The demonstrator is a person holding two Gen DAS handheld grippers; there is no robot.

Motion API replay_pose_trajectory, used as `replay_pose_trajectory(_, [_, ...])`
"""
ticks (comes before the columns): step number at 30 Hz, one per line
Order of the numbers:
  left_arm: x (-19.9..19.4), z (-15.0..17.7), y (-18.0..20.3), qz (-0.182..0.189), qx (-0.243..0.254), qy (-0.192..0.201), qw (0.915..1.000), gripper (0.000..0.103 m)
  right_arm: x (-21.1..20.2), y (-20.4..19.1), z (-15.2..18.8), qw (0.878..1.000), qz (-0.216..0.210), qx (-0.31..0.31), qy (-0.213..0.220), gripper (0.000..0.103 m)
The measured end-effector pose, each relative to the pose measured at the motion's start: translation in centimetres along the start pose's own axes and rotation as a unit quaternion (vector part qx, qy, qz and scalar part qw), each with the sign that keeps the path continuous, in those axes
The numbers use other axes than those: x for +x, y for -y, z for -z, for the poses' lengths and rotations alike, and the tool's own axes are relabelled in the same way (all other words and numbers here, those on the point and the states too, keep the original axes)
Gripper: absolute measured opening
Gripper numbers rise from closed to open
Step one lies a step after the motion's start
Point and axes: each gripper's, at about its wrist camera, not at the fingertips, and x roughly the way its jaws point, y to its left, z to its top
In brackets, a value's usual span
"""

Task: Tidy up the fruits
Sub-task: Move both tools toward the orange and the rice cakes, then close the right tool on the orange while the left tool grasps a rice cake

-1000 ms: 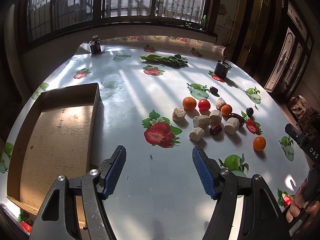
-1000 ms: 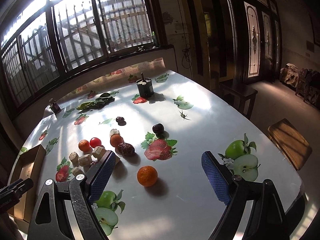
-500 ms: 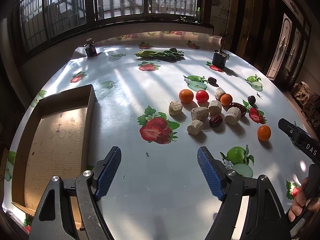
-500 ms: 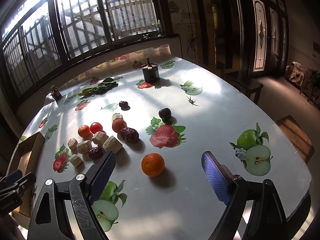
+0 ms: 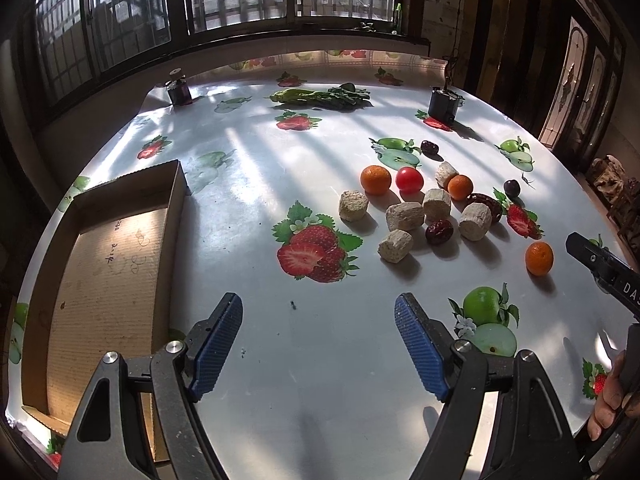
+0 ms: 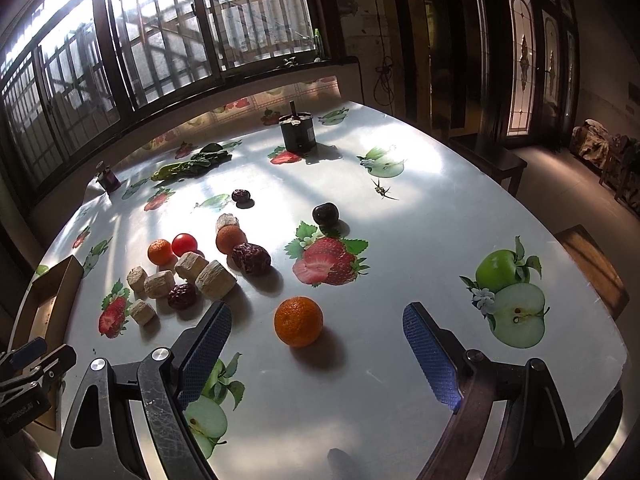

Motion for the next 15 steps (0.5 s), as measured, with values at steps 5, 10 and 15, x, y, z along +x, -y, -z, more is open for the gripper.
replay_pose_trajectory(5, [1.0, -0.6, -0.3, -0.012, 0.001, -0.01, 0.9999, 0.078, 0.3, 1.1, -0.6, 1.0, 0.007, -0.001, -0.008, 0.09])
replay_pose_trajectory(10, [2.2, -1.3, -0.4, -0.016, 0.005, -0.023, 0.9996, 0.078, 0.7, 2.1, -1.1, 1.0, -0.004, -0.008, -0.021, 0.091])
replay_pose_trajectory(15, [3.6, -3.0, 0.4, 0.018, 0.015, -0.039, 0.999, 0.078, 1.4, 2.5, -1.6, 0.998, -0.038, -0.012, -0.044, 0.09])
